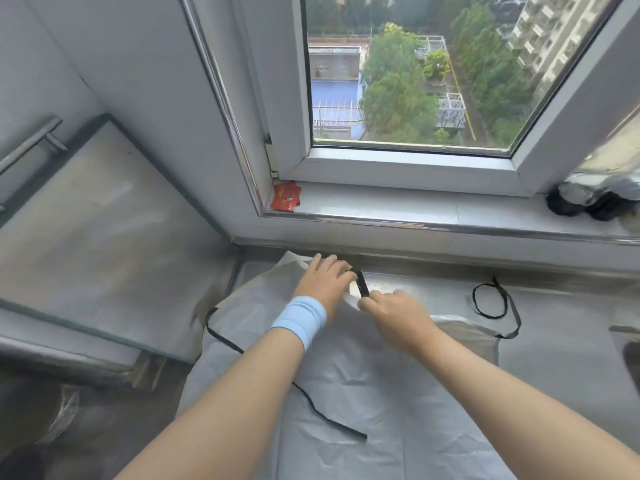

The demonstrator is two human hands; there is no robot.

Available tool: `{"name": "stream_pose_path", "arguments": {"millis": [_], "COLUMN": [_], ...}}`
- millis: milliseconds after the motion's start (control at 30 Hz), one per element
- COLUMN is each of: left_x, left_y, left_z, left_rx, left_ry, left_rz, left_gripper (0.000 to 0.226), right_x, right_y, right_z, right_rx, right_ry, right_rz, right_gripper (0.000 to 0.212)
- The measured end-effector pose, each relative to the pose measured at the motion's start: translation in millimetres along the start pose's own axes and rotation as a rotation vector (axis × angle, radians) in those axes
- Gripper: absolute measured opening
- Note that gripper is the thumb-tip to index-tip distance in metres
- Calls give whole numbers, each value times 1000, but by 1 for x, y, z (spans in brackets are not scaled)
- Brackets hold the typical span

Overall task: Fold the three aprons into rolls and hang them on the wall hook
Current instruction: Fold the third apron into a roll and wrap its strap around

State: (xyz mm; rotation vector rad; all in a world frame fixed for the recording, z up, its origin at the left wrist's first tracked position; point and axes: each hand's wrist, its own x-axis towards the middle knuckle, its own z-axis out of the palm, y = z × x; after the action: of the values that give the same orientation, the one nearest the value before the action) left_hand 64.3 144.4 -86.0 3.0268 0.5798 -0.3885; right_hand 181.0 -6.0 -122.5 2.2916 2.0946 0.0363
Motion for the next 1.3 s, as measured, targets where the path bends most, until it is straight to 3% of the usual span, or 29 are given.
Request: {"name": "stream_pose_path", "arguments": {"millis": [100,267,367,433,500,600,700,800,867,933,1033,1167,1200,1300], "left_x": [-10,-30,-46,-52,-54,-57,-59,-60,-64,-71,-80,-95,-98,-99], "left_y": [6,10,13,13,11,13,22,29,31,32,26,20,17,5], "left_z": [-3,-1,-1,1,7,10,-2,-23,-41,-61,-92,-131,-137,-145], "left_rx": [134,-36,-295,-447,-448,-387,-343,-91,-13,-125,-496,-688,-694,-645], "left_ry": [-117,-266,-222,-101,40,12,-118,-173,-120,23,265,405,428,492], "left_rz": [34,-23,-120,-224,-312,-408,-449,-400,-380,-427,-558,-675,-699,-770], "left_gripper": [40,29,22,21,10,43,74,51,35,35,32,28,26,25], "right_x": [-16,-6,-6,-14,-23,-37,-50,-52,-52,-55,-53,-54,-52,-44], "right_y": [-9,-10,-7,-8,-8,-7,-6,0,6,10,13,23,26,32], "right_z": [-4,-11,-12,-13,-14,-15,-23,-38,-50,-68,-99,-128,-129,-132], "right_rx": [209,660,613,440,413,553,609,627,702,752,949,1290,1332,1304], "right_ry": [-188,-223,-402,-510,-597,-712,-578,-430,-413,-393,-346,-352,-294,27], "right_rz": [31,523,705,730,717,680,666,592,516,494,633,795,781,783], "right_gripper": [29,22,33,30,23,28,22,9,14,12,7,48,46,13]}}
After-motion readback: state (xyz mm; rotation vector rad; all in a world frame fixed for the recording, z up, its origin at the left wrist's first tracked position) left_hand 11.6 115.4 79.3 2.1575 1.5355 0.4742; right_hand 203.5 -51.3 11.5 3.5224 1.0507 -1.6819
